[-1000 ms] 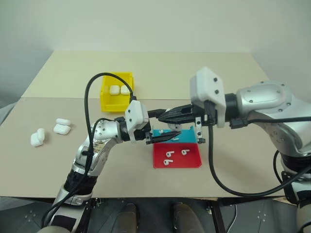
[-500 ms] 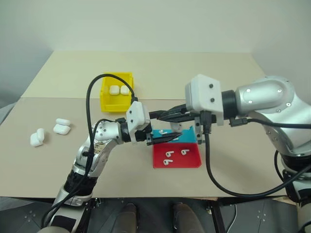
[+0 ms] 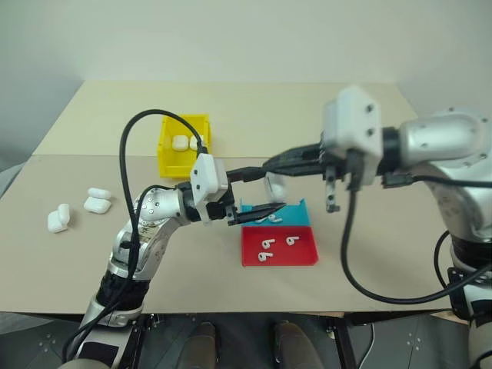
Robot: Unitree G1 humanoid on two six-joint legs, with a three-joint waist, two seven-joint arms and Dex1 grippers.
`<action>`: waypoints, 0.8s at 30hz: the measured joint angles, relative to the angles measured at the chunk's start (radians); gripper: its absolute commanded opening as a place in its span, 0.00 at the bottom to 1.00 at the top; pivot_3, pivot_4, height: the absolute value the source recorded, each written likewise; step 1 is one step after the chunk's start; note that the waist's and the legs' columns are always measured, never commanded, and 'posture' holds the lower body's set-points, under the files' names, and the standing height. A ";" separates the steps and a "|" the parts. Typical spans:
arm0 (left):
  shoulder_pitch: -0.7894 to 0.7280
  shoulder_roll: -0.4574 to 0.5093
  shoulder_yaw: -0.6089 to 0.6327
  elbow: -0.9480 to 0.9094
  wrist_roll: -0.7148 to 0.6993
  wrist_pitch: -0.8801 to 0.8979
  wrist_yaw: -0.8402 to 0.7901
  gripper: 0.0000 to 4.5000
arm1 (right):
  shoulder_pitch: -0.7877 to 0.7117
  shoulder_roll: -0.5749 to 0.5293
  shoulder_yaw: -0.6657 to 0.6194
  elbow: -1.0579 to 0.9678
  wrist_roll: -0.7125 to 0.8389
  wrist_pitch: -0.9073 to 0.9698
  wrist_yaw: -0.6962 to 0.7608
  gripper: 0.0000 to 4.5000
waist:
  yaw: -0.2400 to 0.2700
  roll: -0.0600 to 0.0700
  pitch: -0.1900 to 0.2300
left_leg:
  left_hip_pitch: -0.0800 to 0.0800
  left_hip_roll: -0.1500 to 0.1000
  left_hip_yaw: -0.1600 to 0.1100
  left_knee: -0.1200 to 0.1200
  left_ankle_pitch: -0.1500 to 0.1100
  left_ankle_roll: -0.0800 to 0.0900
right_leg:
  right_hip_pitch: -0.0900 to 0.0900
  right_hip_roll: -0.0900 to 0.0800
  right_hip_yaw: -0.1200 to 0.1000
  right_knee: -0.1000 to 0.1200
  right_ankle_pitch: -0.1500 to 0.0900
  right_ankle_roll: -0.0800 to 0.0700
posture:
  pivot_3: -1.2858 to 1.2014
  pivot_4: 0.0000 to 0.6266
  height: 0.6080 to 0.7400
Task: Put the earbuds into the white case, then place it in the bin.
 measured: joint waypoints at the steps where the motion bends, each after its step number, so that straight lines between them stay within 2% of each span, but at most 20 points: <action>1: 0.007 -0.001 0.016 -0.013 -0.030 0.003 0.000 0.62 | 0.015 0.000 -0.053 0.000 0.029 0.000 -0.003 0.00 | 0.001 0.000 0.000 | 0.000 0.000 0.000 0.000 0.000 0.000 | 0.001 0.000 -0.001 -0.001 0.000 0.000 | 0.52 0.24 1.00; 3: 0.018 0.007 0.060 -0.046 -0.079 0.013 0.002 0.62 | 0.068 -0.008 -0.128 -0.001 0.064 0.000 -0.015 0.00 | 0.003 0.000 0.000 | 0.000 0.000 -0.001 0.000 0.000 0.000 | 0.001 -0.001 -0.001 -0.001 0.000 0.000 | 0.52 0.24 1.00; 6: 0.026 0.035 0.098 -0.085 -0.110 0.031 0.010 0.62 | 0.169 -0.023 -0.169 -0.005 0.078 0.012 -0.046 0.00 | 0.002 0.000 0.000 | 0.001 -0.001 0.000 0.000 0.000 0.000 | 0.002 -0.001 -0.001 0.000 0.000 0.000 | 0.52 0.24 1.00; 9: 0.032 0.040 0.109 -0.083 -0.091 0.043 0.064 0.62 | 0.253 -0.034 -0.174 -0.015 0.063 0.023 -0.098 0.00 | 0.001 0.000 0.000 | 0.002 -0.001 0.000 0.001 0.000 0.000 | 0.002 0.000 -0.001 0.001 0.000 0.000 | 0.52 0.24 1.00; 11: 0.023 0.032 0.113 -0.044 -0.031 0.017 0.117 0.62 | 0.295 -0.036 -0.179 -0.029 0.059 0.030 -0.133 0.00 | 0.001 0.000 0.000 | 0.003 -0.001 0.000 0.001 0.000 0.000 | 0.003 0.000 0.000 0.002 0.000 0.000 | 0.52 0.24 1.00; 16: -0.119 -0.023 0.134 0.226 0.194 -0.082 0.362 0.62 | 0.394 -0.044 -0.179 -0.070 0.040 0.033 -0.190 0.00 | 0.003 -0.001 0.000 | 0.002 -0.001 -0.001 0.002 0.000 0.000 | 0.003 0.000 0.000 0.001 0.001 0.001 | 0.52 0.24 1.00; 19: -0.298 -0.051 0.139 0.447 0.336 -0.084 0.573 0.62 | 0.424 -0.045 -0.164 -0.082 0.028 0.034 -0.217 0.00 | 0.006 -0.001 0.000 | -0.001 -0.002 -0.002 0.004 0.000 0.000 | 0.002 0.000 -0.001 0.000 0.002 0.002 | 0.52 0.24 1.00; 24: -0.458 -0.067 0.175 0.691 0.396 -0.025 0.740 0.62 | 0.458 -0.046 -0.149 -0.087 -0.001 0.036 -0.247 0.00 | 0.001 -0.001 0.000 | -0.002 -0.002 -0.001 0.003 0.000 0.001 | 0.001 0.000 -0.001 -0.002 0.002 0.003 | 0.52 0.24 1.00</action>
